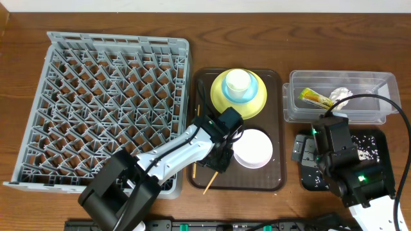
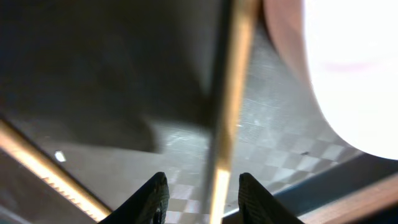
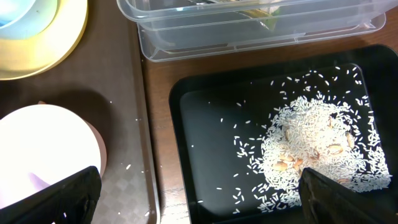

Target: Sort waste into correct bins and load items into the dishwasher

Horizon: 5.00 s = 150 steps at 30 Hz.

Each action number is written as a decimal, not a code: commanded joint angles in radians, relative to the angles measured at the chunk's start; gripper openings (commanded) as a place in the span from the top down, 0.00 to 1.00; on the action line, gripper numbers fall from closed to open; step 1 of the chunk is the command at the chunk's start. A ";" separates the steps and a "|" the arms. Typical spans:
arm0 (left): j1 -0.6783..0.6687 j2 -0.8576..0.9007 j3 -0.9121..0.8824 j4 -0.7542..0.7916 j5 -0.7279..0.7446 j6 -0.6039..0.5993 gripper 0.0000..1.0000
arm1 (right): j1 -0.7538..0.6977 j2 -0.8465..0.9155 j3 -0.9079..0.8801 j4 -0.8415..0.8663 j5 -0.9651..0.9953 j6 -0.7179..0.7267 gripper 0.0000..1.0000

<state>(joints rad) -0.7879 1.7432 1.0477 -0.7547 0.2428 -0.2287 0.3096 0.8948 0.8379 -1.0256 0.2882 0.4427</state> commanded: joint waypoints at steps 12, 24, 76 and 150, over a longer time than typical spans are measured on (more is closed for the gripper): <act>-0.027 0.002 -0.043 0.104 0.003 0.045 0.59 | -0.008 0.002 0.011 0.000 0.011 -0.003 0.01; -0.030 0.002 -0.113 0.167 -0.074 0.029 0.67 | -0.008 0.002 0.011 0.000 0.011 -0.003 0.01; 0.372 -0.472 -0.068 0.134 -0.345 0.004 0.92 | -0.008 0.002 0.011 0.000 0.011 -0.003 0.01; 0.082 -0.013 -0.082 0.241 -0.441 -0.256 0.59 | -0.008 0.002 0.011 0.000 0.011 -0.003 0.01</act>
<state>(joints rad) -0.7033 1.7153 0.9607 -0.5152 -0.1719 -0.4751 0.3096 0.8948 0.8379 -1.0256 0.2882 0.4427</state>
